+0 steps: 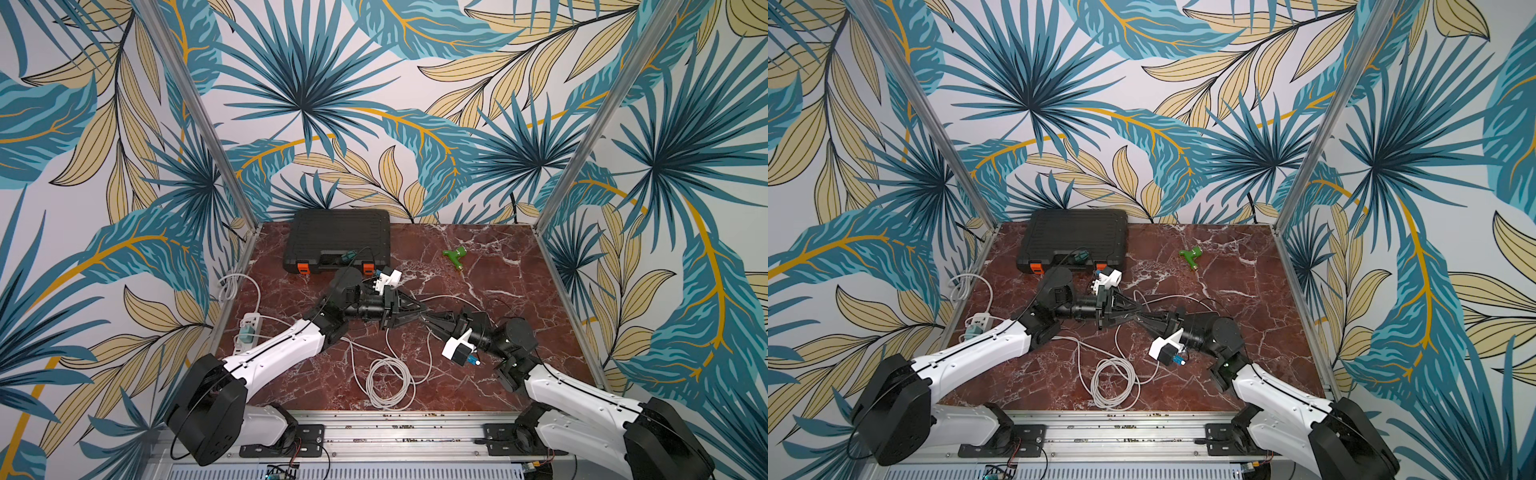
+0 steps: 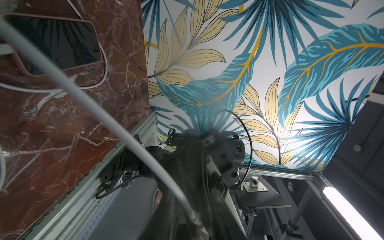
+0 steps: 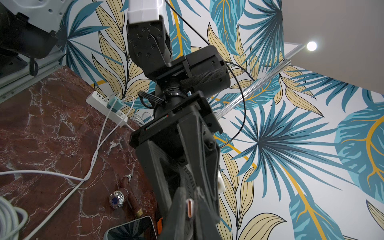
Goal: Plug the charging cable into the phone
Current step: Pick up the charging cable from the center of the board.
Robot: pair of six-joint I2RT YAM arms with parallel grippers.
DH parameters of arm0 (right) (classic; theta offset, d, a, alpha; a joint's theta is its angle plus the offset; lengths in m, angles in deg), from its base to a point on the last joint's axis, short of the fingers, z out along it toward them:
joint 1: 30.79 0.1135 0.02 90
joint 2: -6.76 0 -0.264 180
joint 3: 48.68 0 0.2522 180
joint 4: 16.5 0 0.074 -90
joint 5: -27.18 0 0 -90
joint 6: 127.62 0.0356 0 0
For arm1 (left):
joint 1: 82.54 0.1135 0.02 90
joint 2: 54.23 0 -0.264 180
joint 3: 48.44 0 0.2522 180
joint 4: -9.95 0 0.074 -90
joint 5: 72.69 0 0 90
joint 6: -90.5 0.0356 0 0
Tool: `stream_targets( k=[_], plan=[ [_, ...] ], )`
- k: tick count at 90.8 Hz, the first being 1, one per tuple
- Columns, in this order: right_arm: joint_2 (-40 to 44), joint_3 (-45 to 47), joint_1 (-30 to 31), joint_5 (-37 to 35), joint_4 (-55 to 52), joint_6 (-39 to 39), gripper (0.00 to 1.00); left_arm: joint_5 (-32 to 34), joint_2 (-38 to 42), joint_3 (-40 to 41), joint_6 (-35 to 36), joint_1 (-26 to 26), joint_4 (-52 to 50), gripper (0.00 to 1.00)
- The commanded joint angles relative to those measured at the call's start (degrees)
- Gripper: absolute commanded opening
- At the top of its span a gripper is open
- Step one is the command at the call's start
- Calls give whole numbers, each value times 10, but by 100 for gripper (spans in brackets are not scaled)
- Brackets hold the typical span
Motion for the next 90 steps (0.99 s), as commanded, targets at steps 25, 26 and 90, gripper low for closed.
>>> stream_targets(
  k=[25, 26, 90],
  plan=[
    [50, -119, -4, -43, -265, 245, 0, 364, 109, -86, 580, 48, -417, 55],
    [49, -124, -6, -41, -271, 257, 0, 363, 112, -81, 592, 47, -408, 55],
    [-57, -315, -76, 199, -558, 490, 0, 138, 140, 86, 1008, -21, 14, 63]
  ],
)
